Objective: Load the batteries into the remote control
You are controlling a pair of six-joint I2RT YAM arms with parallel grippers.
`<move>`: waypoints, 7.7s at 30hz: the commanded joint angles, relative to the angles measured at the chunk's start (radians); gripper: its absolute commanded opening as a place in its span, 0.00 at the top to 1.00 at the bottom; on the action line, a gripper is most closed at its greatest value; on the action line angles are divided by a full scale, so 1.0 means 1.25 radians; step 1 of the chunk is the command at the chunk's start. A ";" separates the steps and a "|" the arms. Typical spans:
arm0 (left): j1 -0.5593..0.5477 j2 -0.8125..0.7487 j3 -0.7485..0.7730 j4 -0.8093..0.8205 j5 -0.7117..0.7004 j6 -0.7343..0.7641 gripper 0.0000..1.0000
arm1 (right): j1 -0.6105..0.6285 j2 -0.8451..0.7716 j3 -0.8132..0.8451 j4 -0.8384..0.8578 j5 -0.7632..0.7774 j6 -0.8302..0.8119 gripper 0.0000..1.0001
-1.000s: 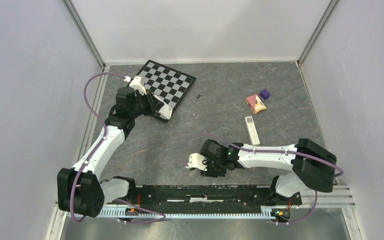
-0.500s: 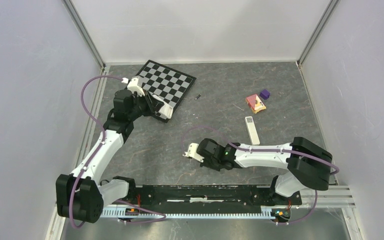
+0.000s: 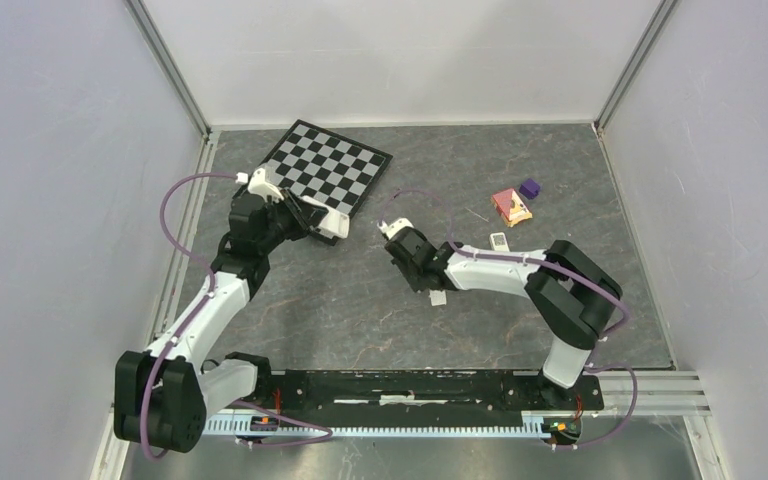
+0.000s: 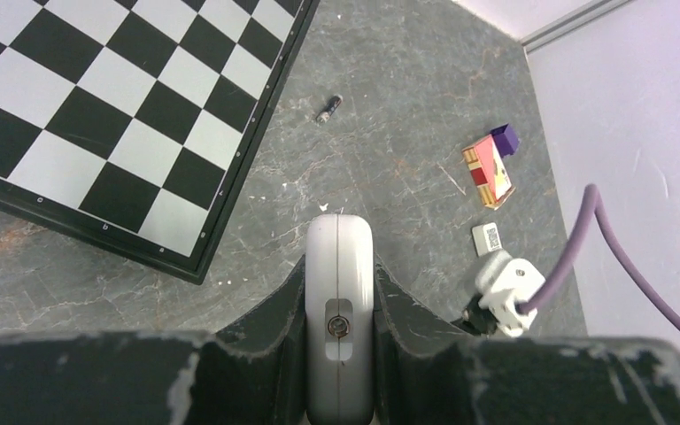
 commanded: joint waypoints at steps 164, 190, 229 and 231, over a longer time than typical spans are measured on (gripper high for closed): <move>-0.133 0.300 -0.117 1.150 -0.008 -0.677 0.98 | -0.225 -0.206 0.158 0.351 -0.315 1.082 0.39; -0.145 0.330 -0.069 1.150 0.002 -0.735 0.98 | -0.229 -0.182 0.144 0.394 -0.413 1.025 0.68; -0.143 0.274 -0.061 0.937 0.033 -0.819 0.98 | -0.289 -0.194 0.127 0.459 -0.545 0.826 0.11; -0.143 0.277 -0.066 0.943 0.039 -0.810 0.98 | -0.293 -0.197 0.128 0.472 -0.556 0.813 0.10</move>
